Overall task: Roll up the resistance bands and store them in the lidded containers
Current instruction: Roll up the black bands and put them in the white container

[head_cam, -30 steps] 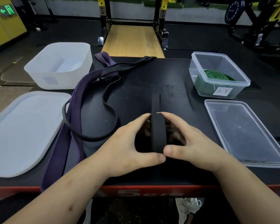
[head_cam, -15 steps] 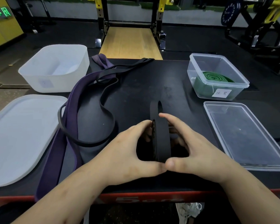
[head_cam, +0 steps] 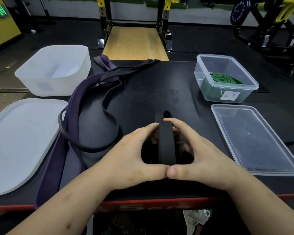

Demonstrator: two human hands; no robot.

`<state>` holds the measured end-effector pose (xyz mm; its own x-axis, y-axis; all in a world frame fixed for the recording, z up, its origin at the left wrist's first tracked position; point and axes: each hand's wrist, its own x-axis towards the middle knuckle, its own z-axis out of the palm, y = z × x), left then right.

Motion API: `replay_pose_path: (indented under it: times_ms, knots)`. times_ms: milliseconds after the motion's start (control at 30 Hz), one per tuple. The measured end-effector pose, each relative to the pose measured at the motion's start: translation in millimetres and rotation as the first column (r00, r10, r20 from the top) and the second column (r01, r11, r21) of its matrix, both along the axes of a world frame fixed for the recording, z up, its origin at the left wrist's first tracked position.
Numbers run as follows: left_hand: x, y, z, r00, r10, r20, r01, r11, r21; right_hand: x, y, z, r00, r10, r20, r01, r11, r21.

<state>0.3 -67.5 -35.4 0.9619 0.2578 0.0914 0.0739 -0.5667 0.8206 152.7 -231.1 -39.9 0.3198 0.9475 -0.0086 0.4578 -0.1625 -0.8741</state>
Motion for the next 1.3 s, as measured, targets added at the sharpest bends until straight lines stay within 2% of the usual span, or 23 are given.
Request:
replay_pose_path:
  times_ms: [133,367,500,633,867,1033,1200,1300]
  knots:
    - [-2,-2,-4,1.000,-0.017,-0.017,0.017,1.000,-0.022,-2,3,5,0.998,-0.062,-0.020,0.063,0.996,0.062]
    - [0,-2,-3,0.999,0.002,-0.038,-0.002,1.000,-0.016,-7,8,3,0.988,-0.153,0.007,0.153,0.988,0.008]
    - [1,-3,-1,0.999,-0.028,-0.025,0.029,0.999,0.030,-12,3,5,0.991,-0.102,0.089,0.108,0.992,-0.063]
    - [2,-4,-3,0.998,-0.043,-0.041,0.046,0.997,0.061,-5,0,7,0.989,-0.104,0.103,0.108,0.993,-0.036]
    - [2,-10,-3,0.997,0.007,-0.075,0.002,0.993,0.118,-1,14,2,0.942,-0.293,0.163,0.294,0.956,0.015]
    - [4,-14,-8,0.991,0.105,-0.085,-0.092,0.985,0.146,3,24,10,0.931,-0.361,0.052,0.364,0.930,-0.055]
    - [12,-18,-5,0.988,0.150,-0.042,-0.137,0.964,0.228,4,31,12,0.914,-0.404,0.029,0.405,0.909,-0.096]
    - [14,-21,2,0.985,0.166,-0.042,-0.156,0.969,0.189,3,34,13,0.905,-0.425,-0.010,0.422,0.902,-0.090]
